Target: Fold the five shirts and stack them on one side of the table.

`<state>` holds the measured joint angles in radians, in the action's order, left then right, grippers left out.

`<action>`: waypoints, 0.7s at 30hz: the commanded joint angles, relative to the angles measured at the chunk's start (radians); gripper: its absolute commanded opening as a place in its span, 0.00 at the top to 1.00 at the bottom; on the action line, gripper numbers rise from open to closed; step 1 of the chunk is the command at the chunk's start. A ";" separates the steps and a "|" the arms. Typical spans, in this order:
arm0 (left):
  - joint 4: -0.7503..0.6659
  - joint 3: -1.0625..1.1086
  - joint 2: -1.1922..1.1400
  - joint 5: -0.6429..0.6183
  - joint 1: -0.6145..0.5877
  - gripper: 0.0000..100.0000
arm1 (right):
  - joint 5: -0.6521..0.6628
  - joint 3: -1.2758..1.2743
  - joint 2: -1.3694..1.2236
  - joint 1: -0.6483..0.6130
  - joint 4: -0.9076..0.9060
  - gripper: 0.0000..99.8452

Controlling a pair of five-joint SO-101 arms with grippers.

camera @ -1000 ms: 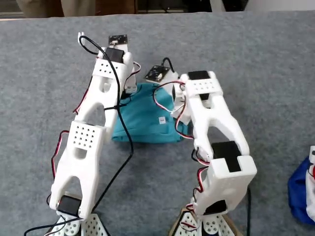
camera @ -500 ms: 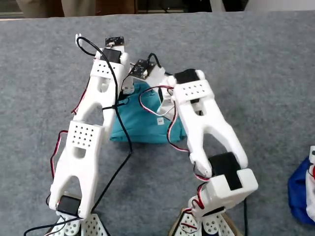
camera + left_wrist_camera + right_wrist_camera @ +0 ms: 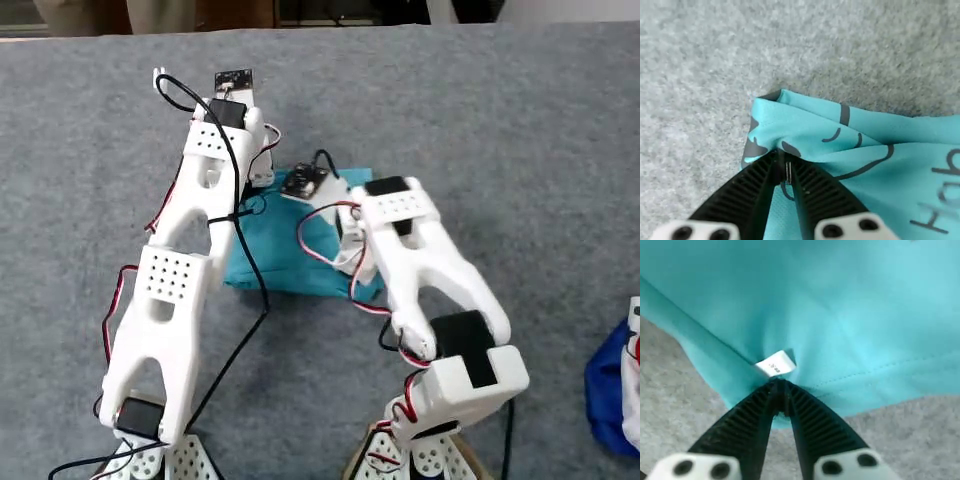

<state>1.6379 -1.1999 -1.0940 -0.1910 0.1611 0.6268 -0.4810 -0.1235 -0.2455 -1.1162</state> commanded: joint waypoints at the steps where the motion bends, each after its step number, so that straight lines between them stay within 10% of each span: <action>1: -0.034 -0.002 0.010 0.006 -0.012 0.98 | 0.044 -0.007 0.008 0.070 -0.006 0.99; 21: 0.061 -0.152 0.038 0.018 0.003 0.96 | 0.068 0.200 0.068 0.051 -0.138 0.99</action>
<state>1.6594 -1.2612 -1.1354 -0.1880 0.1611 0.6866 -0.3751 -0.1066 -0.1780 -1.2144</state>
